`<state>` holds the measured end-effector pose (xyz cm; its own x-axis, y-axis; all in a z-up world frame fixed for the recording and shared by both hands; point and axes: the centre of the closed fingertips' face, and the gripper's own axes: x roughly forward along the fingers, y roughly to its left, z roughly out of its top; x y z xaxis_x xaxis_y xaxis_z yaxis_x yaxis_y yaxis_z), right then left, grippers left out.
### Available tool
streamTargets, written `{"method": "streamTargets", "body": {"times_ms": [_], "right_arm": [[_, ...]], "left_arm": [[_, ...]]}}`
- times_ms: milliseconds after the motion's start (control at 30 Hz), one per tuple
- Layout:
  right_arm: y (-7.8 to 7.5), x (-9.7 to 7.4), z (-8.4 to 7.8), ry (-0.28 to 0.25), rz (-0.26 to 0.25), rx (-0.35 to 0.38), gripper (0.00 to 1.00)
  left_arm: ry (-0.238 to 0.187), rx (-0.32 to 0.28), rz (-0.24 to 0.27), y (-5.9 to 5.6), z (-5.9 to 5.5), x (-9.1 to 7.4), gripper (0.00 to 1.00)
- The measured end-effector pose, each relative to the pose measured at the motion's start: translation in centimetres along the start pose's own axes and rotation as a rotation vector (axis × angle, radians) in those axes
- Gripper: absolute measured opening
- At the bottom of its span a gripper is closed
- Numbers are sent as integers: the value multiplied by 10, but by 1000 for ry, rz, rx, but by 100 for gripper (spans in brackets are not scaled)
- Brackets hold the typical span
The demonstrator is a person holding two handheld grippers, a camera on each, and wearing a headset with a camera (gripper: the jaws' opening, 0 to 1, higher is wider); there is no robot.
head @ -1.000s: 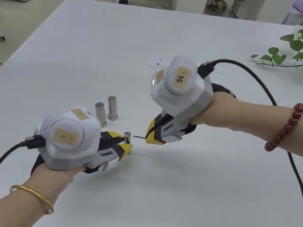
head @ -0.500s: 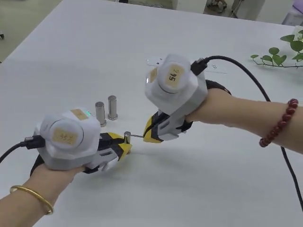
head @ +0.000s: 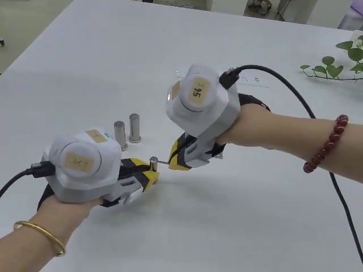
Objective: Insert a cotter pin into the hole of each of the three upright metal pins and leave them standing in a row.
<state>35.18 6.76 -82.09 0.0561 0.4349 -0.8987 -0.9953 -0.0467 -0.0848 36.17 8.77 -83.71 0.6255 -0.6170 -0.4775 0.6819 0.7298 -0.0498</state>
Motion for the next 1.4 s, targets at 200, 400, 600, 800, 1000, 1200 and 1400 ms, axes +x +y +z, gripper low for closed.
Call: {"method": "streamTargets", "body": {"times_ms": [200, 400, 600, 800, 1000, 1200, 1400], "right_arm": [[-2, -2, 3, -9, 2, 20, 4], [-1, -1, 8, -18, 10, 17, 4], [-2, 3, 14, -39, 9, 23, 4], [-1, 4, 16, -64, 23, 43, 5], [0, 0, 16, -94, 33, 97, 10], [-3, -3, 9, -89, 27, 99, 10], [-1, -3, 7, -84, 27, 81, 5]], "left_arm": [[-3, 3, 4, 1, 0, 1, 7], [-3, 4, 1, 0, 1, 1, 7], [-4, 10, 4, -1, 1, 2, 7], [-5, 7, 8, 0, 1, 2, 7], [-7, 6, 9, 0, 1, 2, 7], [-9, 0, 7, 0, 1, 2, 7], [-5, -18, 5, 0, -1, 3, 7]]}}
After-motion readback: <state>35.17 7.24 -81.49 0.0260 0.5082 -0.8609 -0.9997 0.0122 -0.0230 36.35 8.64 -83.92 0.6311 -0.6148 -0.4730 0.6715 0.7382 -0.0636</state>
